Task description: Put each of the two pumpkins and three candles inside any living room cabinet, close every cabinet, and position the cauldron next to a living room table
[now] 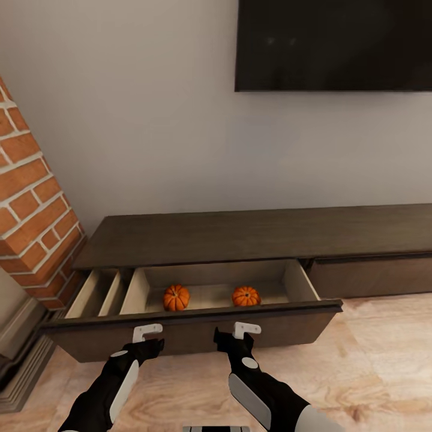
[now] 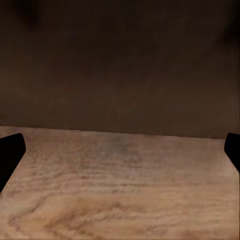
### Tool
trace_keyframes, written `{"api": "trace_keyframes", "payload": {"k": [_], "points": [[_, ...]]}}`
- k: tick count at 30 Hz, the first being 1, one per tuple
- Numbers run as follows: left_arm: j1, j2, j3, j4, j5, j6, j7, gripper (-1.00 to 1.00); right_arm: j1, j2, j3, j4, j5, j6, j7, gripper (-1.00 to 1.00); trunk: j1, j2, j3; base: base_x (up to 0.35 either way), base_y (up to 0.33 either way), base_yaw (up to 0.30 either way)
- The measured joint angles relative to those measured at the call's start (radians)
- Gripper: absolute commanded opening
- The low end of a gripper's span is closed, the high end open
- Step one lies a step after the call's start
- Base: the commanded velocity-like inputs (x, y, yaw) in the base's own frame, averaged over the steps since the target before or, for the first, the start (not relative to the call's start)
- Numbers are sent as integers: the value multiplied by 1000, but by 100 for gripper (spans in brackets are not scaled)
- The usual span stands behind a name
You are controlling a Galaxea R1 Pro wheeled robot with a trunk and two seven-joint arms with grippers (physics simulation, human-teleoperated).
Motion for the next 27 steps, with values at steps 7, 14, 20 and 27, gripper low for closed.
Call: {"api": "trace_keyframes", "payload": {"k": [7,14,20,27], "points": [[0,0,0,0,0,0,0,100,0,0,0,0,0,0,0,100,0,0,0,308,0,0],[0,0,0,0,0,0,0,100,0,0,-1,0,0,0,0,100,0,0,0,315,0,0],[0,0,0,0,0,0,0,100,0,0,-1,0,0,0,0,100,0,0,0,315,0,0],[0,0,0,0,2,0,-1,100,0,0,-2,0,-1,0,0,100,0,0,0,223,0,0]]}}
